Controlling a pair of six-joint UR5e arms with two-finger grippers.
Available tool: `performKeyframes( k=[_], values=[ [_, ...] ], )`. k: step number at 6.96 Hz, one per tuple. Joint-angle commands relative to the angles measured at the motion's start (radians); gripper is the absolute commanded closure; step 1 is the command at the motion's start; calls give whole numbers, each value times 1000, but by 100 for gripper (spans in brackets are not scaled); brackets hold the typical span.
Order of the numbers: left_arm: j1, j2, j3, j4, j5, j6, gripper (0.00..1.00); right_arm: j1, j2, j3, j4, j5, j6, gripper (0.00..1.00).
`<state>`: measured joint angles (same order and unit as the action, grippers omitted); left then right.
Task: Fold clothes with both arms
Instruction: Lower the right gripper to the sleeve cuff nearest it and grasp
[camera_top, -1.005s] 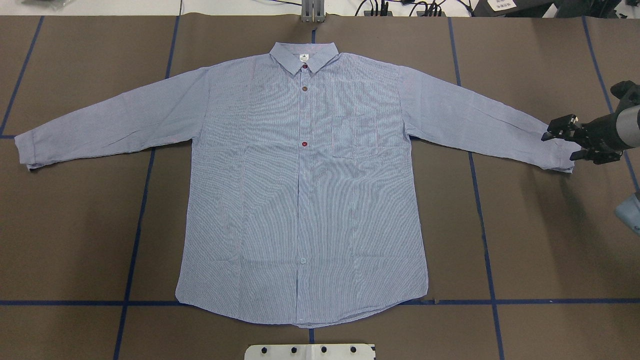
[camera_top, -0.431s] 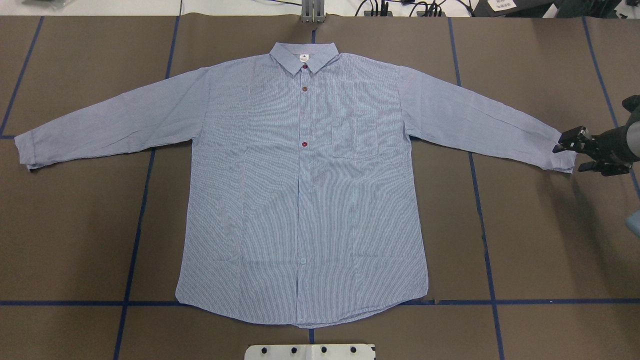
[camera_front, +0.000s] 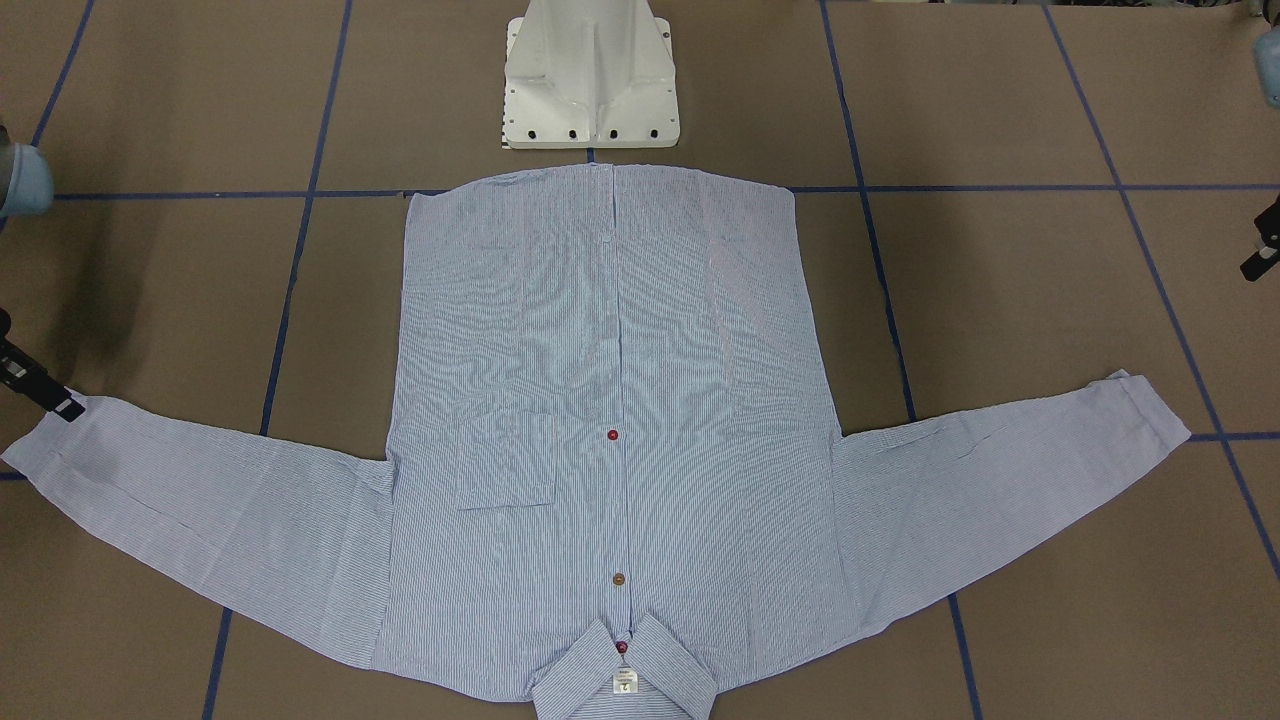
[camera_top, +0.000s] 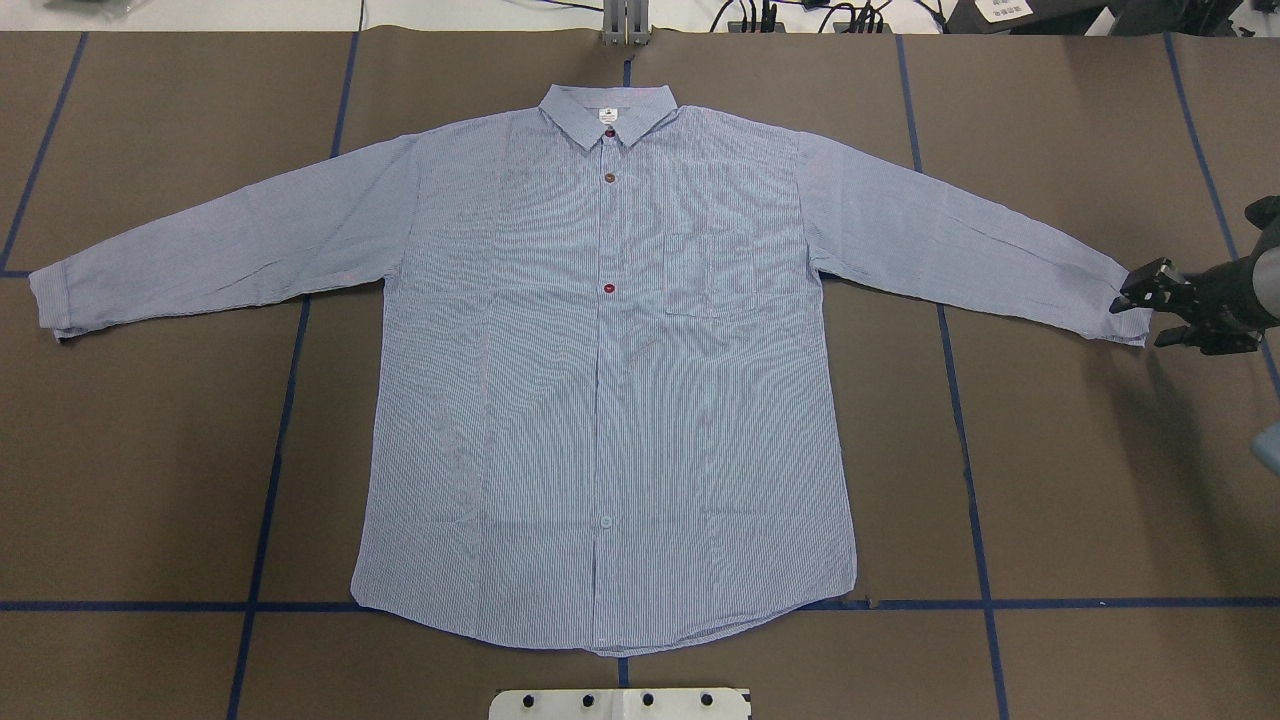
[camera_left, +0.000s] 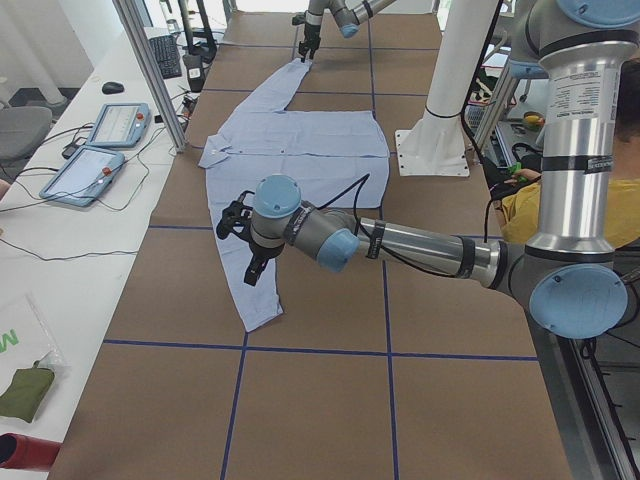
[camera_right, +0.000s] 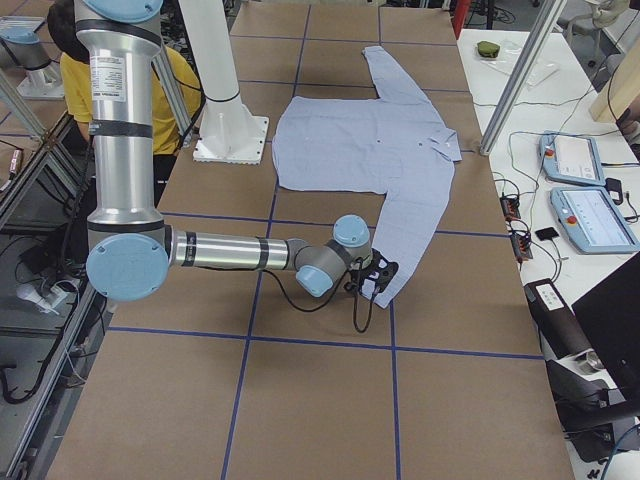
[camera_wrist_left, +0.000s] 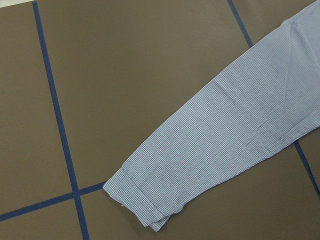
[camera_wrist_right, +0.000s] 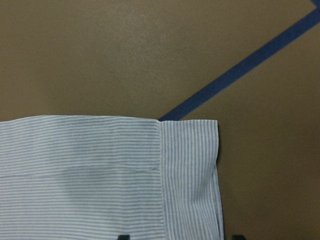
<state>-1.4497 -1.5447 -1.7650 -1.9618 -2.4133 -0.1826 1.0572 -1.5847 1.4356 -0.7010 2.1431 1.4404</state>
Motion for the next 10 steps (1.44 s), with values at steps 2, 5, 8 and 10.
performKeyframes(
  k=[2,5,8,10],
  values=[
    [0,0,-1,0,-1,0,0,-2,2,-9,0,1,0,34],
    [0,0,-1,0,-1,0,0,-2,-1,-9,2,3,0,65],
    [0,-2,-7,0,-3,-2,0,1,-3,9,2,47,3,100],
    [0,0,-8,0,-3,-2,0,3,0,86,-11,81,9,100]
  ],
)
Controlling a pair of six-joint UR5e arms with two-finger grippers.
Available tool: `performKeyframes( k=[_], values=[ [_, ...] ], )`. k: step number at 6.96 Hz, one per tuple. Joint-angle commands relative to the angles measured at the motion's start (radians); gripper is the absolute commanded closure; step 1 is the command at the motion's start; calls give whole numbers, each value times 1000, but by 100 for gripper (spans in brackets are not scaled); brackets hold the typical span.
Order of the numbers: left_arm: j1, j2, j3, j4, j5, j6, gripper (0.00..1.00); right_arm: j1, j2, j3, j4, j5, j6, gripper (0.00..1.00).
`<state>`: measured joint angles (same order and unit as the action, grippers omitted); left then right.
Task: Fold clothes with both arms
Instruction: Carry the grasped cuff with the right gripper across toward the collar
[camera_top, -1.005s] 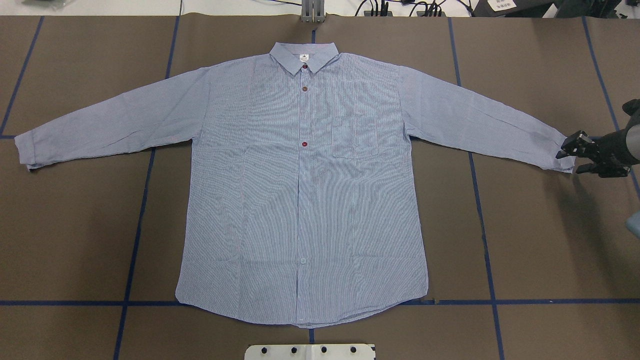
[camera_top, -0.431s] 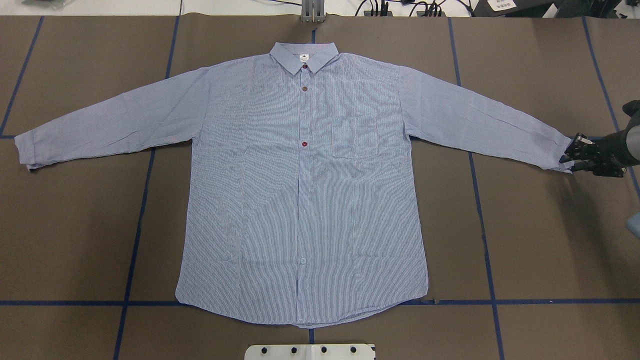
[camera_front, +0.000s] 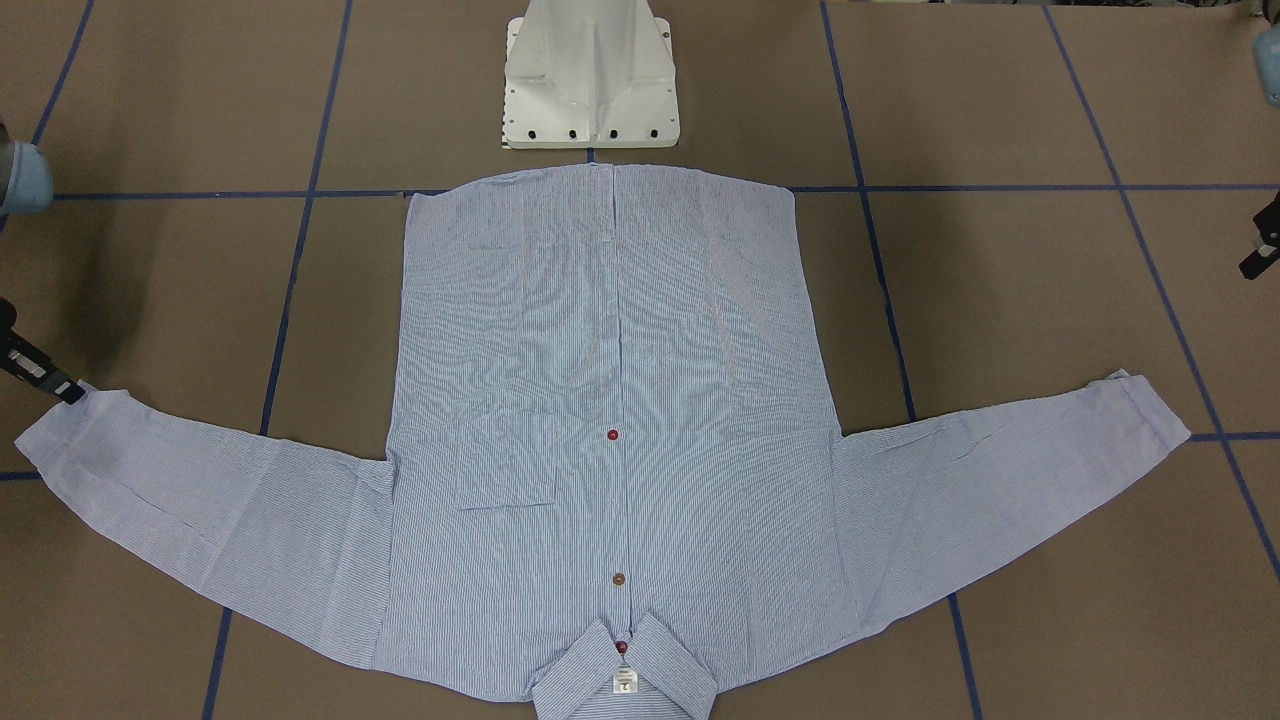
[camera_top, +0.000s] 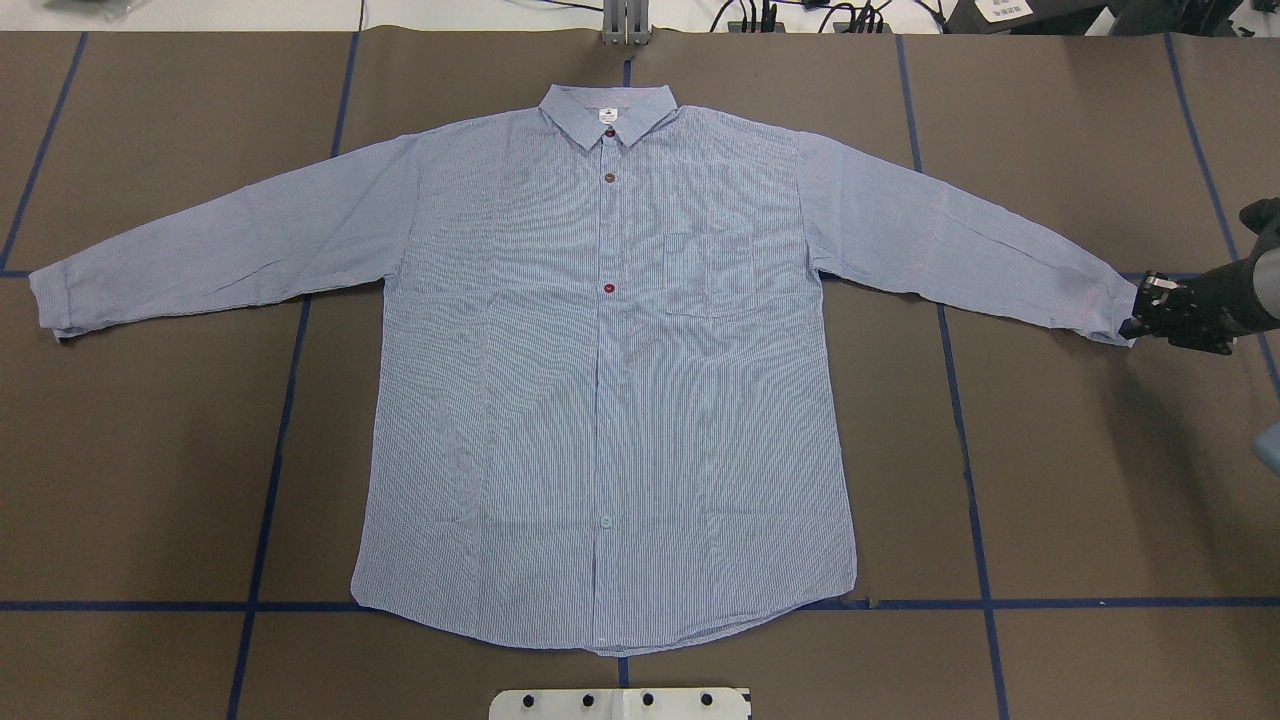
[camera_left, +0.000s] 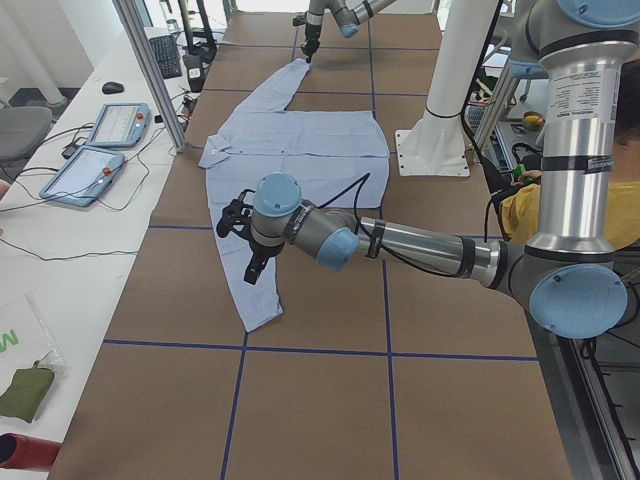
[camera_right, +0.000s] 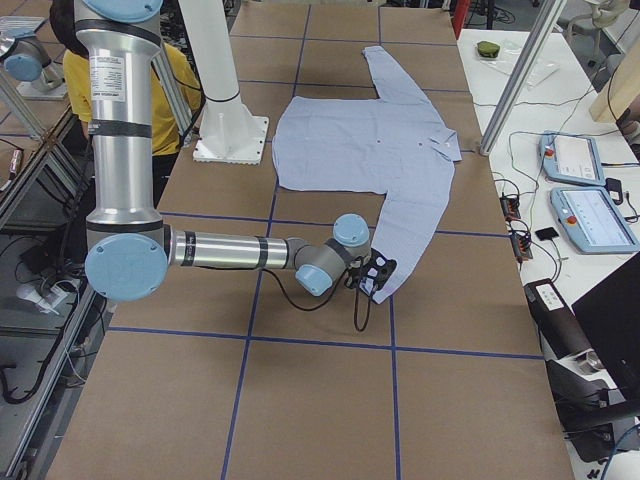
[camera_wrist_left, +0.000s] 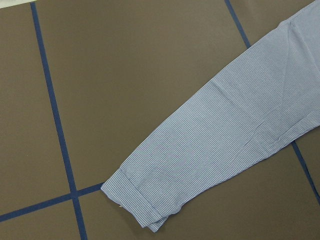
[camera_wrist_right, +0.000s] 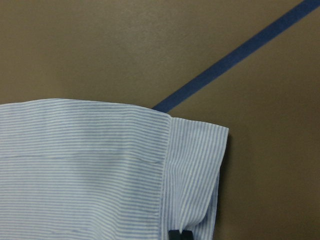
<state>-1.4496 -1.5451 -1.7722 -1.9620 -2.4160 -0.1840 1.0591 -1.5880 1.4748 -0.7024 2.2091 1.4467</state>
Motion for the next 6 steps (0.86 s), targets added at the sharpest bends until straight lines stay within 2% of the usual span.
performKeyframes(
  k=[1,2,4,5,6],
  values=[
    [0,0,-3,0,0,0,0,-2,19,88,-14,11,3,100],
    [0,0,-9,2,0,0,0,-4,89,87,-17,1,4,100],
    [0,-1,-10,0,0,0,0,-46,327,91,-238,-51,6,100],
    [2,-1,-15,0,0,0,0,-92,459,85,-352,-77,65,100],
    [0,-1,-16,0,0,0,0,-159,552,78,-374,-153,142,100]
  ],
)
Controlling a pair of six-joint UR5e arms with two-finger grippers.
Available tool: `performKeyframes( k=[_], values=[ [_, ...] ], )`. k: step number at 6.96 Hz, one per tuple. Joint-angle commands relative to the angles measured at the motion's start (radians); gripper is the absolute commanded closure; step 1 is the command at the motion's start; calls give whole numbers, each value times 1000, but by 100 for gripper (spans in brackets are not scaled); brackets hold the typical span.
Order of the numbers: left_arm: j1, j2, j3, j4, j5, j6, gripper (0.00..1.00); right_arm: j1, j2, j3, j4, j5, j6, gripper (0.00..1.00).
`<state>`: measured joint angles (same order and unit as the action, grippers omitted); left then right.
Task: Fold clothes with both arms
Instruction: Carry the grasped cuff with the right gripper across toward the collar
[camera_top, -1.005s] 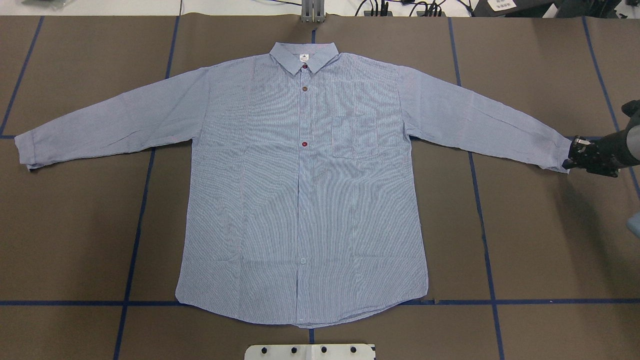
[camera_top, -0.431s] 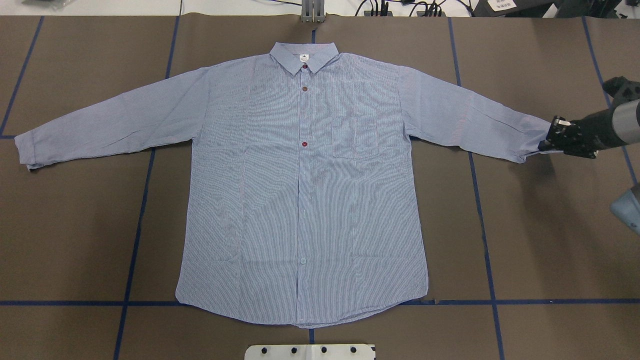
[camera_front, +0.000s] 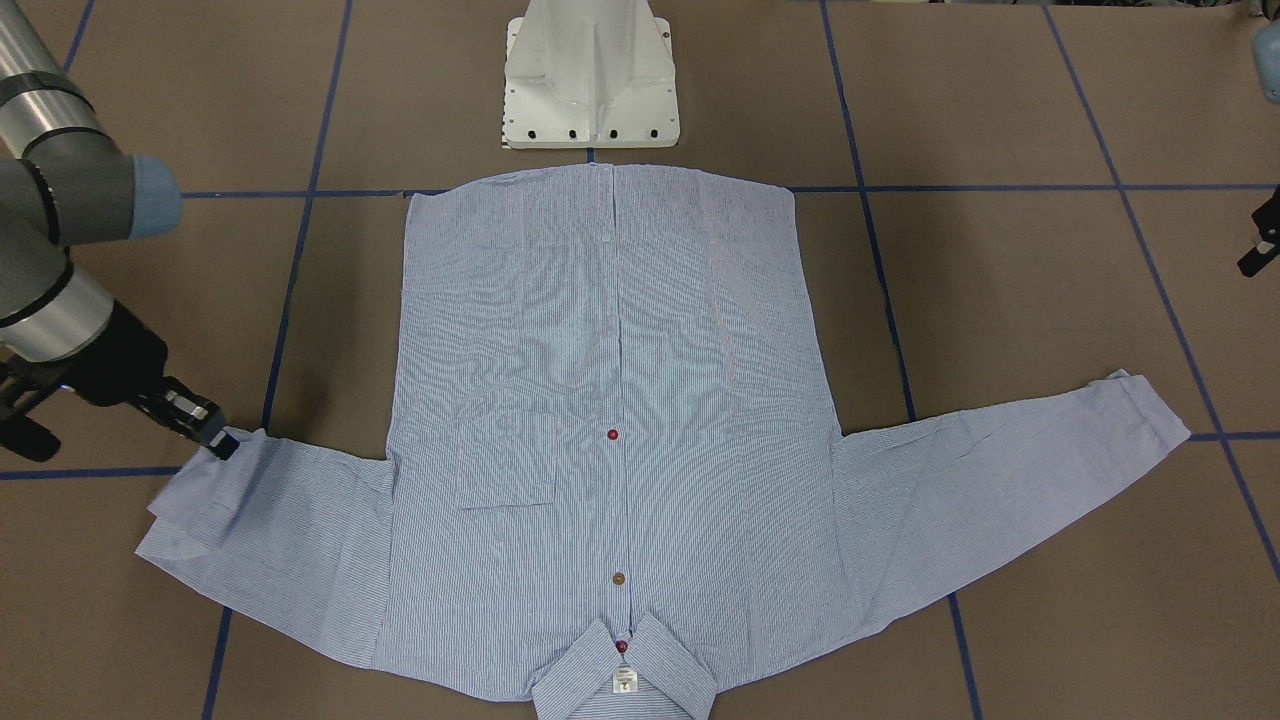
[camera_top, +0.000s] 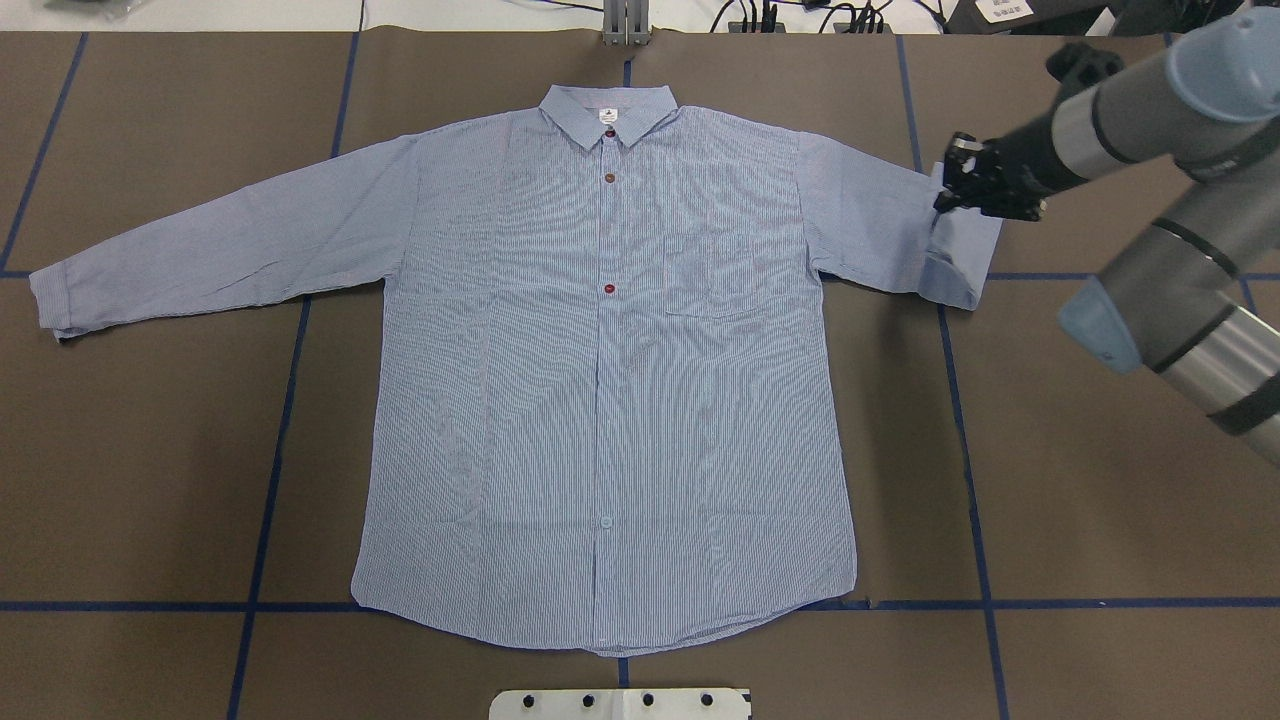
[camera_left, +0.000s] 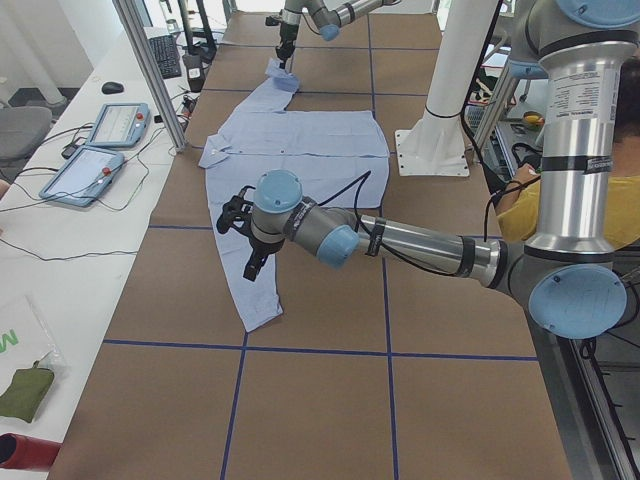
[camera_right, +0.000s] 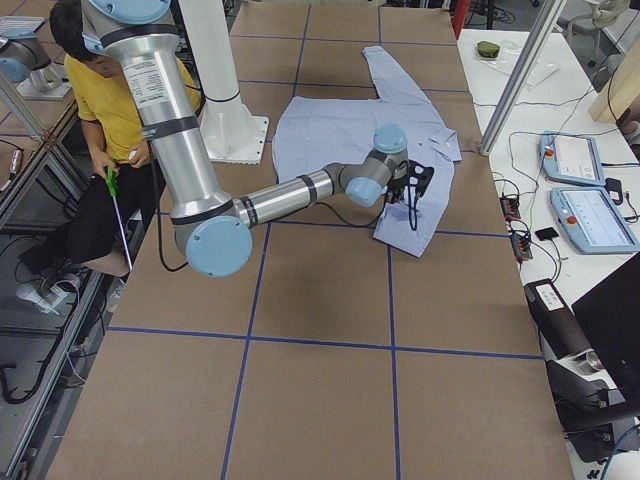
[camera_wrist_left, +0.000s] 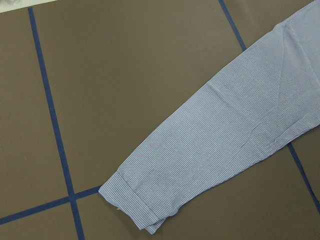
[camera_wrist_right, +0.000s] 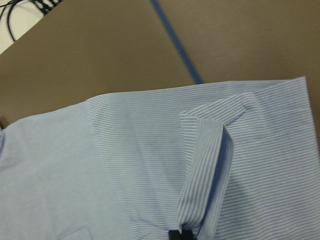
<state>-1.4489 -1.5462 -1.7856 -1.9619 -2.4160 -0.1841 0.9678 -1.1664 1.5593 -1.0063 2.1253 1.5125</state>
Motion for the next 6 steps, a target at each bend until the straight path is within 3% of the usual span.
performKeyframes(
  k=[1,3,6],
  values=[
    [1,0,2,-2,2,0,0,-140,211,-31,-74,-162,150,100],
    [1,-2,-3,-2,0,0,0,-246,460,-224,-71,-305,279,100],
    [2,0,-3,-3,0,2,0,-337,661,-415,-64,-434,295,100]
  ],
)
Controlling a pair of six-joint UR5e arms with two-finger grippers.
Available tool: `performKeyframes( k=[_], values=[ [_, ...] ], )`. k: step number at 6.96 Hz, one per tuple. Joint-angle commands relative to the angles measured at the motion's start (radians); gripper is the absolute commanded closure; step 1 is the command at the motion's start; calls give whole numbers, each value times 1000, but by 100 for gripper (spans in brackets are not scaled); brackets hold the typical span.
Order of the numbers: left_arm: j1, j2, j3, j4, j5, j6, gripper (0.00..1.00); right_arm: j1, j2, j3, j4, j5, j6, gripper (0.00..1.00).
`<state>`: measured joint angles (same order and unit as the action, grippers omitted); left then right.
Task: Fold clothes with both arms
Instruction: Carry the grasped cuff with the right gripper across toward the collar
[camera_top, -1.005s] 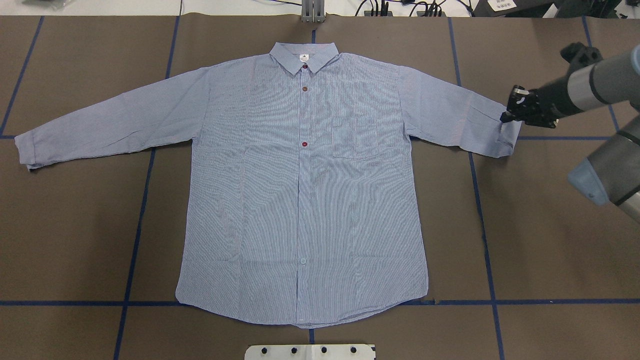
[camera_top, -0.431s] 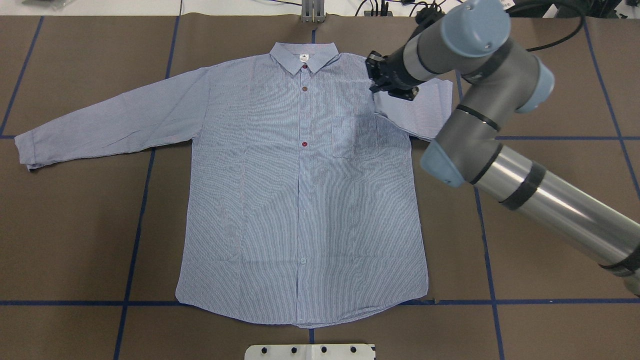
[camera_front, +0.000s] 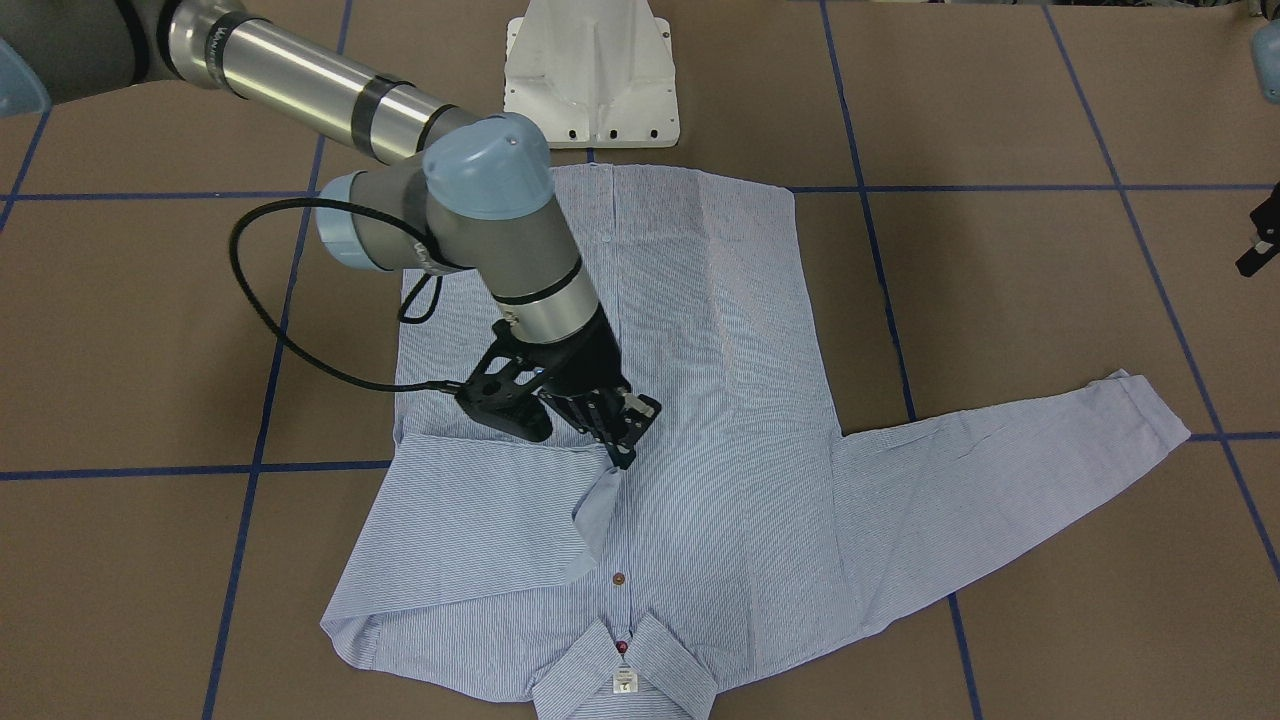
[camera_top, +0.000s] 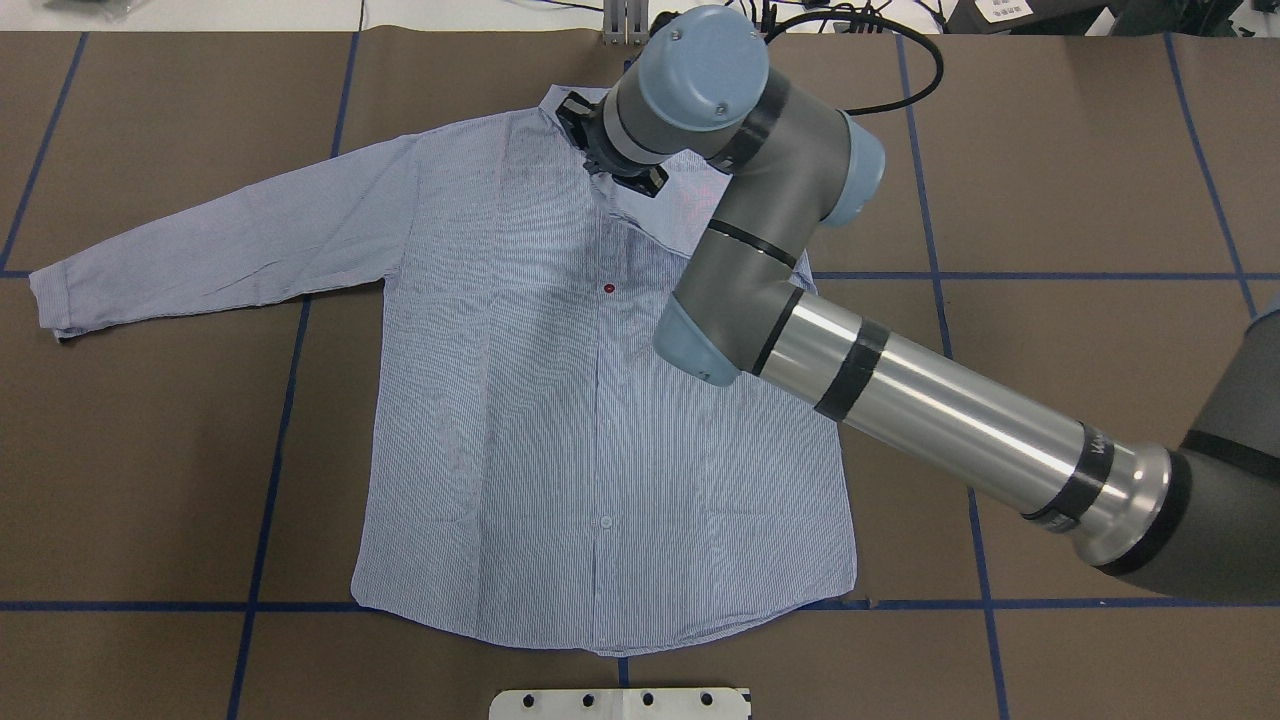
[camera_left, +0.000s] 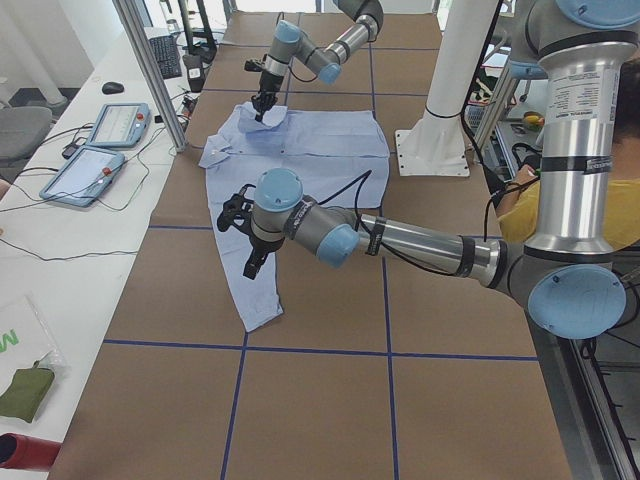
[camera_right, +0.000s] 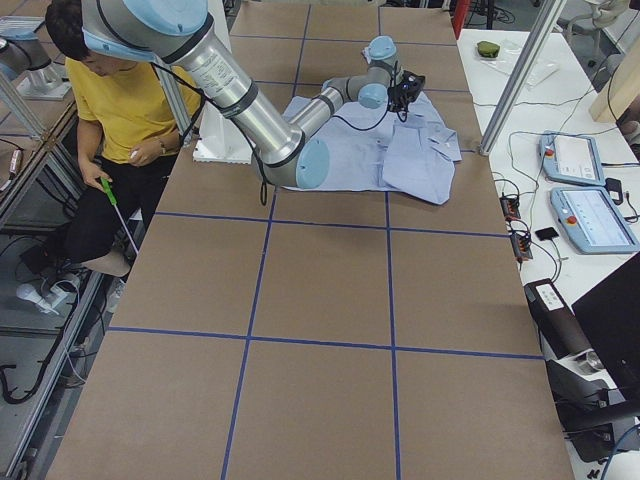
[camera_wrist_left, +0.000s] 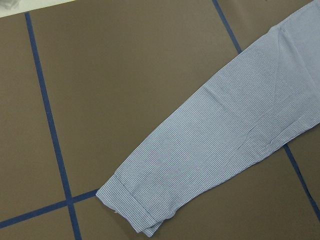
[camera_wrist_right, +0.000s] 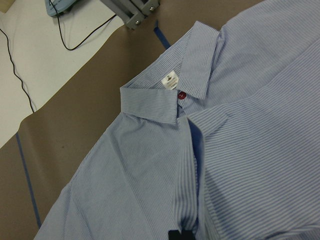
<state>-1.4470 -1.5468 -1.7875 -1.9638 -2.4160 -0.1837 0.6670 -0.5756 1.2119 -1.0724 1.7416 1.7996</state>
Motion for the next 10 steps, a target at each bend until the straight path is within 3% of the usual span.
performKeyframes(
  k=[1,3,7,8,9,10],
  values=[
    [0,1,-1,0,0,0,0,-56,71,-71,5,-77,6,100],
    [0,1,-1,-1,0,1,0,-75,106,-119,9,-88,6,100],
    [0,1,-1,-1,0,1,0,-96,132,-127,38,-123,6,100],
    [0,1,-1,0,0,1,0,-99,134,-152,69,-123,6,91],
    [0,2,0,0,0,1,0,-104,135,-163,75,-131,6,2],
    [0,2,0,-1,0,1,0,-118,154,-181,75,-161,6,0]
  ],
)
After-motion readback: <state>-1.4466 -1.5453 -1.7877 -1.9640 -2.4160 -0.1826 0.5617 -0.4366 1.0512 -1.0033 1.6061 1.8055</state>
